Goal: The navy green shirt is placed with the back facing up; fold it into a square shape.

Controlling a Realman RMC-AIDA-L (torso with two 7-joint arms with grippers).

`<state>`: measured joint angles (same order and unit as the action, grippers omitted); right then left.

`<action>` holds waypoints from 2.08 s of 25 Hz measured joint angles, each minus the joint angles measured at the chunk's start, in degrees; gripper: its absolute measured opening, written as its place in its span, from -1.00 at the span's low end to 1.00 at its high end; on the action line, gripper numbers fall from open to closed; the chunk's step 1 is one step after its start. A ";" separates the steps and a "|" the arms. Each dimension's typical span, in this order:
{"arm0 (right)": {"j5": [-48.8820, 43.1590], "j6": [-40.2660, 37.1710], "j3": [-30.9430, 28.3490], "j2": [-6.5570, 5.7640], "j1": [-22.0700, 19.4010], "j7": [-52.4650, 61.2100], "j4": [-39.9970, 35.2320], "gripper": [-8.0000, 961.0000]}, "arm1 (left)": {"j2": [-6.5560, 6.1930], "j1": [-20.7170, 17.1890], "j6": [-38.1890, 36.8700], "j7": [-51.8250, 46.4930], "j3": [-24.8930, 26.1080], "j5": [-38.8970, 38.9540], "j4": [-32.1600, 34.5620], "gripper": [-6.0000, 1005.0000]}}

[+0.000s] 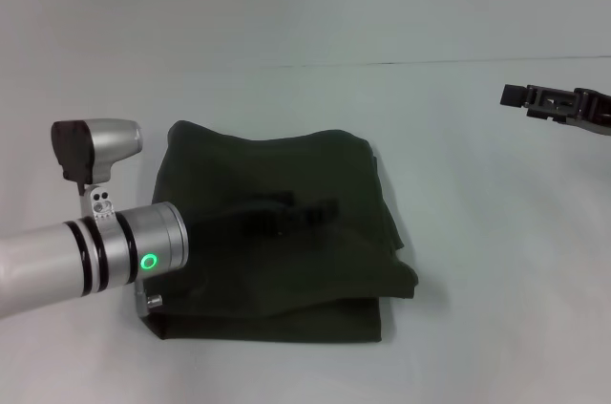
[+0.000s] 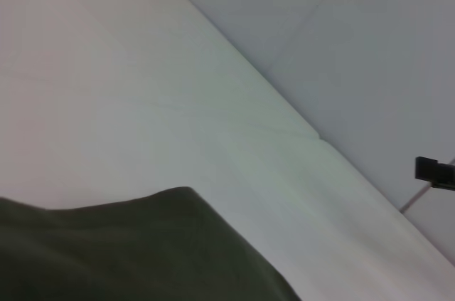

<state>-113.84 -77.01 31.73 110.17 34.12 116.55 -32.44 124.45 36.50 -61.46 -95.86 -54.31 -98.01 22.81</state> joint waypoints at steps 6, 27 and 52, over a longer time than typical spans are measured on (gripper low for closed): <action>0.01 0.04 0.00 0.03 -0.02 -0.01 -0.05 0.81 | -0.01 0.44 -2.85 -0.34 -1.07 0.14 -0.08 0.85; 0.07 -0.11 -0.01 -0.04 -0.18 -0.01 -0.08 0.81 | 0.17 -1.91 -14.32 2.39 0.25 0.88 -4.44 0.85; 0.24 -0.27 -0.01 -0.28 0.24 -0.14 -0.11 0.81 | -0.47 0.40 -22.04 2.33 -13.79 0.96 0.16 0.84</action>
<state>-113.59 -77.28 31.72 109.89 34.36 116.41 -32.56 123.98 36.89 -83.50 -93.53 -68.10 -97.05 22.96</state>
